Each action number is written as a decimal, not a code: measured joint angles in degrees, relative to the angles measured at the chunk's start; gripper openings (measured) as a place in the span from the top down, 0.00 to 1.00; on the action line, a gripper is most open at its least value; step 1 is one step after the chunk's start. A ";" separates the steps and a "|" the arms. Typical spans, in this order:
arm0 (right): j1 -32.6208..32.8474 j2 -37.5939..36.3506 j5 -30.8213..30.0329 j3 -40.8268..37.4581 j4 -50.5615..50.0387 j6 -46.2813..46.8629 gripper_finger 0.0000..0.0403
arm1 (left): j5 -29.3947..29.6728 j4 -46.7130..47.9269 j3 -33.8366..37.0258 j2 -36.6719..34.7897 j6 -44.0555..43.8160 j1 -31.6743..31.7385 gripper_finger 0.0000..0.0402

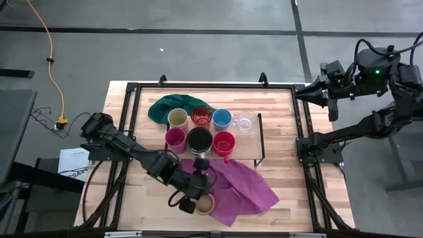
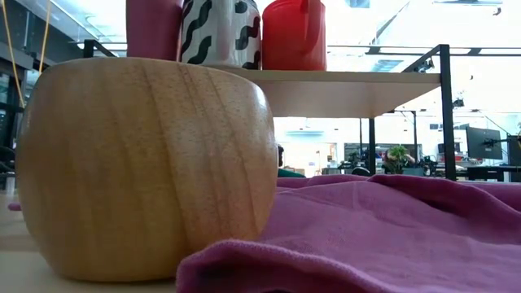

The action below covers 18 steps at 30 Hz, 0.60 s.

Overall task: Stack small to large cups/mugs on shelf
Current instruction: Put the brown mug on the shelf

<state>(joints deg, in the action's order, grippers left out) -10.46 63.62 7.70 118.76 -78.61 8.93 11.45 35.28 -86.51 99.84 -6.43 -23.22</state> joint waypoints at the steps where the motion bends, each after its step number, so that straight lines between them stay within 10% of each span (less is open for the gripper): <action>1: 0.00 -0.21 0.00 0.00 -0.02 0.00 0.87 | 0.67 0.07 -1.20 -0.33 0.44 0.02 0.76; 10: -0.02 -2.66 -0.02 0.00 2.23 -0.15 0.87 | 4.44 4.05 -10.66 -3.16 4.02 -0.04 0.76; 18: -0.01 -3.74 2.98 -1.37 14.08 0.09 0.87 | 19.69 -3.65 -16.65 -8.82 19.40 -0.04 0.76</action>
<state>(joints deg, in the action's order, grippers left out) -10.47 59.87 10.69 117.39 -64.53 9.01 31.14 31.63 -103.17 91.02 12.97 -23.27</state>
